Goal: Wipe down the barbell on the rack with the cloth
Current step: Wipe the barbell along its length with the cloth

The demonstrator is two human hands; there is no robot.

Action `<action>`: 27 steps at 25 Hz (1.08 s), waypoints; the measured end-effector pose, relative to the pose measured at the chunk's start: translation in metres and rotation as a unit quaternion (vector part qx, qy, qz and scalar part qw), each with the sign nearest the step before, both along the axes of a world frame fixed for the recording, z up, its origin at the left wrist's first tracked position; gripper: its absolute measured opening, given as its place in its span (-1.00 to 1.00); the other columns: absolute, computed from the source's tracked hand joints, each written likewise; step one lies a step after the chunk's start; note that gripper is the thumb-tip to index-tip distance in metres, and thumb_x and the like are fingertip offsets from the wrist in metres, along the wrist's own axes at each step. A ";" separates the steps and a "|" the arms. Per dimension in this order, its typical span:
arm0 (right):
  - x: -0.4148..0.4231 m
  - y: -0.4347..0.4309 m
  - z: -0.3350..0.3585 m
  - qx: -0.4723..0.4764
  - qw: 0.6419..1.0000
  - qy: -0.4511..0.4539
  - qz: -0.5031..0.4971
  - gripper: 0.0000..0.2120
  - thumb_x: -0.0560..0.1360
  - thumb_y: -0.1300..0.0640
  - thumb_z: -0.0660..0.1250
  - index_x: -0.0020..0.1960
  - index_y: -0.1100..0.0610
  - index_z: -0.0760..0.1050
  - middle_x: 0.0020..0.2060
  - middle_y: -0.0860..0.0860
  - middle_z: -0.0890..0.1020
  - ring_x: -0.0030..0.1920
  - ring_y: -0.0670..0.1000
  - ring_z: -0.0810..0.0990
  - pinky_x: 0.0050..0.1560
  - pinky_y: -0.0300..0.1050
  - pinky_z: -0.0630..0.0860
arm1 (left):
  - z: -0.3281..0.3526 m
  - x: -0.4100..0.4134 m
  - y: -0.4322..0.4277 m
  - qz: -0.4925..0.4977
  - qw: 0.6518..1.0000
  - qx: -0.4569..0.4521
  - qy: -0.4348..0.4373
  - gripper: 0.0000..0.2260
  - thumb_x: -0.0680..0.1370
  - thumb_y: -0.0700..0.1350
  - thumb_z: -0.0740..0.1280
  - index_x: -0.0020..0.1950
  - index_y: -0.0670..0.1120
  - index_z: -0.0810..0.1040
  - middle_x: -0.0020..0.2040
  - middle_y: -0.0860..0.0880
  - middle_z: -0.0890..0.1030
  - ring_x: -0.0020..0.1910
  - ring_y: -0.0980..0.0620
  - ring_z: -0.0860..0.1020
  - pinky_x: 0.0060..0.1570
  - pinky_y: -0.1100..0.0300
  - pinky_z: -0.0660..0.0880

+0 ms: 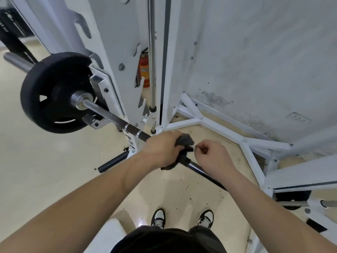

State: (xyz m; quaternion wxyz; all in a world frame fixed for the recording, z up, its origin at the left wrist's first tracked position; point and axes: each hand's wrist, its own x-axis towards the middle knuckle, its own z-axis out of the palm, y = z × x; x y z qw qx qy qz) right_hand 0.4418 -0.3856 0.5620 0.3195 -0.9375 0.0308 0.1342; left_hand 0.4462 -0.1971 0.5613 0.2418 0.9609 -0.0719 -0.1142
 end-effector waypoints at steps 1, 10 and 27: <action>0.000 0.004 0.000 0.008 1.000 0.003 0.005 -0.88 0.55 0.06 0.33 -0.09 -0.05 0.65 -0.19 -0.17 0.68 -0.15 -0.11 0.64 -0.06 -0.05 0.63 | -0.003 -0.002 0.021 0.054 0.998 0.005 -0.033 -0.79 0.61 0.04 0.28 0.24 0.11 0.51 0.07 0.10 0.61 0.02 0.03 0.54 0.00 0.04 0.54; 0.006 0.046 -0.009 -0.065 0.989 0.010 0.131 -0.84 0.56 -0.04 0.38 0.04 0.01 0.66 -0.07 -0.10 0.67 -0.09 -0.03 0.63 -0.07 -0.06 0.61 | -0.053 -0.053 0.060 0.686 0.549 -0.472 -0.070 -0.72 0.70 0.00 0.22 0.35 -0.11 0.38 0.09 -0.04 0.53 0.09 -0.08 0.54 0.09 0.10 0.43; 0.008 0.046 -0.003 0.015 0.997 0.032 0.063 -0.93 0.55 0.11 0.47 -0.09 0.04 0.72 -0.18 -0.18 0.69 -0.10 -0.12 0.66 -0.09 -0.18 0.54 | -0.076 -0.058 0.025 0.523 0.541 -0.655 0.074 -0.91 0.64 -0.18 0.38 0.13 -0.07 0.54 0.17 -0.16 0.70 0.14 -0.14 0.67 0.27 -0.08 0.57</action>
